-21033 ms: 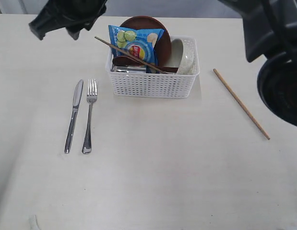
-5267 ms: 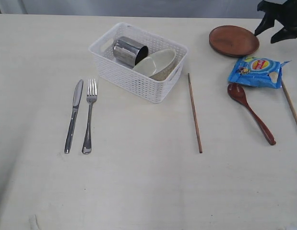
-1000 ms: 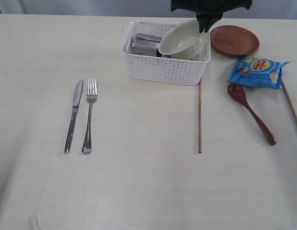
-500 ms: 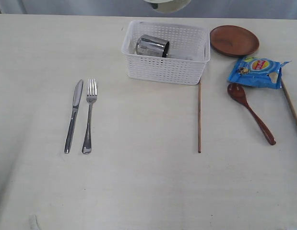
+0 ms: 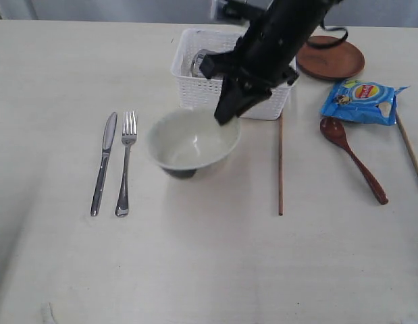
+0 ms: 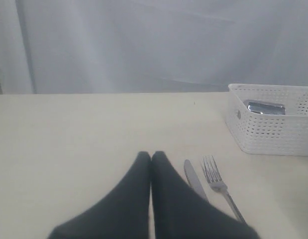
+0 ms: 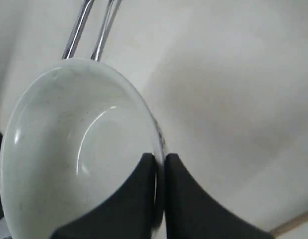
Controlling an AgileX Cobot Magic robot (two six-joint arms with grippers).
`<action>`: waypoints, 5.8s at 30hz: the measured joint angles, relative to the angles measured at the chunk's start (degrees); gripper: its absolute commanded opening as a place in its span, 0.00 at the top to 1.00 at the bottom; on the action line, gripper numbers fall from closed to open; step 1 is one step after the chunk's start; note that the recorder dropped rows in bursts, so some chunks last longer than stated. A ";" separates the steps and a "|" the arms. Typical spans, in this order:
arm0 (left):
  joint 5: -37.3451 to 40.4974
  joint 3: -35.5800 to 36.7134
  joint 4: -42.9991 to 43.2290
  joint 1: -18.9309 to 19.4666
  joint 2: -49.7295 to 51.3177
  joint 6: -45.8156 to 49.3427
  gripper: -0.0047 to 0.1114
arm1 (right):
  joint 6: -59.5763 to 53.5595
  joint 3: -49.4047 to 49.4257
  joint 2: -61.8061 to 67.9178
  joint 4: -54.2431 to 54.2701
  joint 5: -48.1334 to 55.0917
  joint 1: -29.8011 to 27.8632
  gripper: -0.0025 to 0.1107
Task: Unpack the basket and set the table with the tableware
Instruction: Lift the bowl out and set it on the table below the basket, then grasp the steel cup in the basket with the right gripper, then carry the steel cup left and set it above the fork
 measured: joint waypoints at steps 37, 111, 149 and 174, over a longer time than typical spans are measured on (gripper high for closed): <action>0.00 0.00 0.11 0.00 0.00 0.00 0.96 | -13.10 18.93 -3.56 -4.26 -24.96 3.53 0.86; 0.00 0.00 0.02 0.00 0.00 0.00 0.96 | 22.88 -18.63 7.83 0.78 -29.10 -4.80 0.98; 0.00 0.00 0.02 0.00 0.00 0.00 0.96 | 24.46 -66.99 38.10 -30.40 -1.74 20.69 0.98; 0.00 0.00 0.02 0.00 0.00 0.00 0.96 | 24.56 -67.19 40.52 -33.50 -7.29 20.69 0.98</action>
